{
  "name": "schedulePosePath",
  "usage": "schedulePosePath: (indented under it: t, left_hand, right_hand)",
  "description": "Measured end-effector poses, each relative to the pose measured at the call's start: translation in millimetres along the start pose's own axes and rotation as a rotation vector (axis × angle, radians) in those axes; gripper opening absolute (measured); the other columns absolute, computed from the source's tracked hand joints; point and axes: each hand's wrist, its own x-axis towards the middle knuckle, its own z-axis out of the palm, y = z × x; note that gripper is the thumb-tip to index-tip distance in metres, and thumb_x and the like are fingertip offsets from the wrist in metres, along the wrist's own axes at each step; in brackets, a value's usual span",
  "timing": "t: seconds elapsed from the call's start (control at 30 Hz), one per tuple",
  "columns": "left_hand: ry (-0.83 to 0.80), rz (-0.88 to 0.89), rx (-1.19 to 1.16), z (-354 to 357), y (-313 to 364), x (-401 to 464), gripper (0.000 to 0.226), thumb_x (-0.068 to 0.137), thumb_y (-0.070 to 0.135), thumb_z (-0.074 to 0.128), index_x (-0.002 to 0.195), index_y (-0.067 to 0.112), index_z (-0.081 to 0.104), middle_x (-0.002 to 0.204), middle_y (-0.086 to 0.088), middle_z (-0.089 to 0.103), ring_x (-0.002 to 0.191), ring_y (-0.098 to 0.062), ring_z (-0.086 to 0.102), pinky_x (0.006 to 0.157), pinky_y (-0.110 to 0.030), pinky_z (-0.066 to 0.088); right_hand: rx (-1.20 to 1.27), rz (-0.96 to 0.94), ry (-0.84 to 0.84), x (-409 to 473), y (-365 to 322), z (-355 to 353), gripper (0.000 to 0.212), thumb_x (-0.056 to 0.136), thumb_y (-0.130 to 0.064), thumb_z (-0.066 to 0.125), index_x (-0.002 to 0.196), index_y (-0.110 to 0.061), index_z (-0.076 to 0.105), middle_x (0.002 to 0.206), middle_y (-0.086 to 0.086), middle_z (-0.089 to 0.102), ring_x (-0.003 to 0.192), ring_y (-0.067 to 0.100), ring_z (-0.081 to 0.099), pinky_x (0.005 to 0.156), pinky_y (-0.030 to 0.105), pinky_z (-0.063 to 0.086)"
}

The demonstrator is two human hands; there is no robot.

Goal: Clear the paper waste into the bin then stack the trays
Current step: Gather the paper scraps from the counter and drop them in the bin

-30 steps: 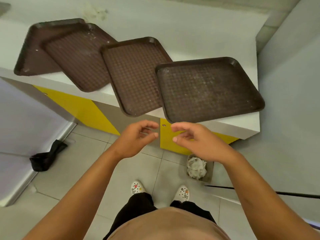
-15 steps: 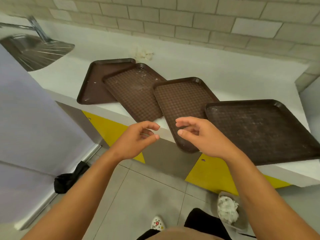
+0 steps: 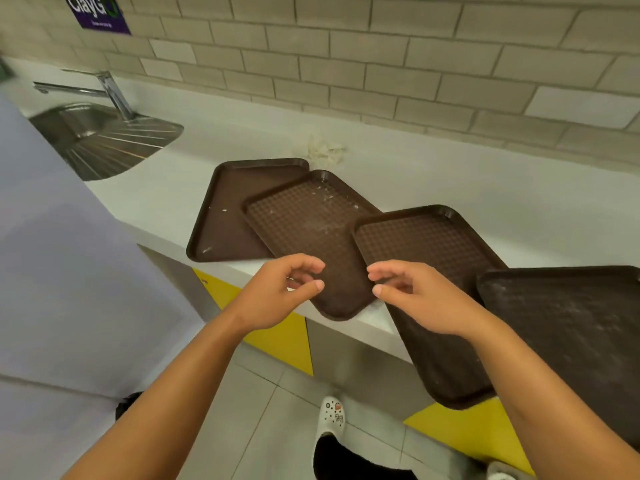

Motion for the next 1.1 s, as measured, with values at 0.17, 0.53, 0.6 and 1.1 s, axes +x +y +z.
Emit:
schedulePosePath:
  t: [0.17, 0.53, 0.6, 1.1]
  left_hand:
    - [-0.007, -0.031, 0.015, -43, -23, 54, 0.024, 0.091, 0.023, 0.072, 0.115, 0.029, 0.068, 0.108, 0.016, 0.07, 0.099, -0.008, 0.068, 0.089, -0.027, 0.055]
    - [-0.051, -0.009, 0.086, -125, -55, 168, 0.026, 0.091, 0.026, 0.071, 0.117, 0.028, 0.068, 0.108, 0.014, 0.07, 0.098, -0.008, 0.068, 0.088, -0.026, 0.055]
    - [-0.058, -0.004, 0.102, -139, -61, 194, 0.027, 0.091, 0.026, 0.071, 0.117, 0.028, 0.068, 0.109, 0.013, 0.07, 0.096, -0.009, 0.068, 0.089, -0.027, 0.055]
    - [-0.236, -0.021, 0.41, -205, -132, 413, 0.043, 0.092, 0.039, 0.066, 0.133, 0.029, 0.055, 0.118, 0.005, 0.063, 0.094, -0.012, 0.066, 0.093, -0.027, 0.049]
  right_hand:
    - [-0.024, 0.034, -0.009, 74, 4, -16, 0.04, 0.096, -0.038, 0.065, 0.135, -0.037, 0.06, 0.122, -0.024, 0.066, 0.11, -0.007, 0.062, 0.103, 0.029, 0.05]
    - [-0.194, 0.044, -0.121, 213, -2, -49, 0.044, 0.096, -0.044, 0.062, 0.139, -0.041, 0.053, 0.128, -0.023, 0.061, 0.112, -0.004, 0.061, 0.106, 0.03, 0.049]
    - [-0.219, 0.048, -0.114, 238, -2, -54, 0.051, 0.096, -0.046, 0.061, 0.144, -0.04, 0.047, 0.136, -0.02, 0.057, 0.12, -0.001, 0.057, 0.109, 0.034, 0.047]
    - [-0.385, 0.175, -0.062, 441, 5, -67, 0.073, 0.097, -0.048, 0.061, 0.157, -0.024, 0.027, 0.165, 0.002, 0.026, 0.15, 0.022, 0.027, 0.121, 0.033, 0.023]
